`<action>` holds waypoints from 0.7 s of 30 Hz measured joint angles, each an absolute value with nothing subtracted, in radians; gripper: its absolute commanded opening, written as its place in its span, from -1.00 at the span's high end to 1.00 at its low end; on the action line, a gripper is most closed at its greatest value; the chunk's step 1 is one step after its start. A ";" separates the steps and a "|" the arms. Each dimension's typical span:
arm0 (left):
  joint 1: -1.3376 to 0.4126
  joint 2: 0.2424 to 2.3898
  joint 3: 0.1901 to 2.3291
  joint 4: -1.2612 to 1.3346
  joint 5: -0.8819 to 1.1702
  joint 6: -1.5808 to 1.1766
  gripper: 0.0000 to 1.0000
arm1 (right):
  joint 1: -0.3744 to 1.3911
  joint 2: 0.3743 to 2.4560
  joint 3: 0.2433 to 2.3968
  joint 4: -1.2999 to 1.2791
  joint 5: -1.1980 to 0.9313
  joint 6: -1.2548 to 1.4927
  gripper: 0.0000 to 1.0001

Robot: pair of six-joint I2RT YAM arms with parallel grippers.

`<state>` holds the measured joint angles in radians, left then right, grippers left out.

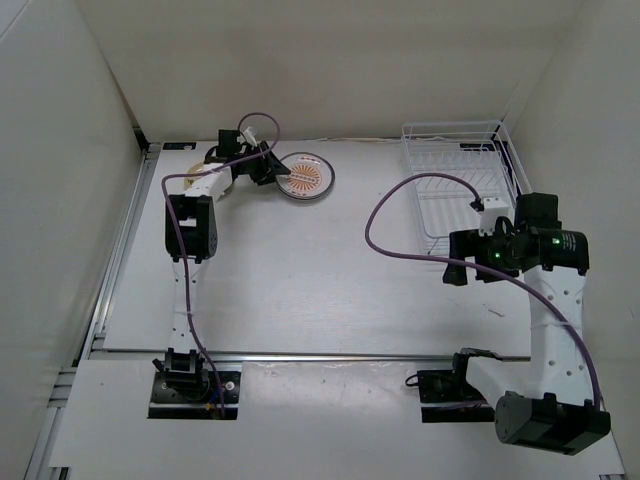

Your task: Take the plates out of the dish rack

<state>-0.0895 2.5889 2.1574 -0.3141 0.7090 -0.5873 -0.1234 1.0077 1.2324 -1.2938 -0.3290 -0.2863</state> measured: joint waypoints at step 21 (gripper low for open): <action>-0.144 2.472 2.127 -0.371 0.300 -0.385 -0.23 | -0.123 0.971 1.203 -1.252 -0.344 -0.273 -1.00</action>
<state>-0.1444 2.4722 2.1269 -0.3714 0.3004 -0.3847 -0.1234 0.9710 1.2034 -1.2518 -0.3443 -0.2726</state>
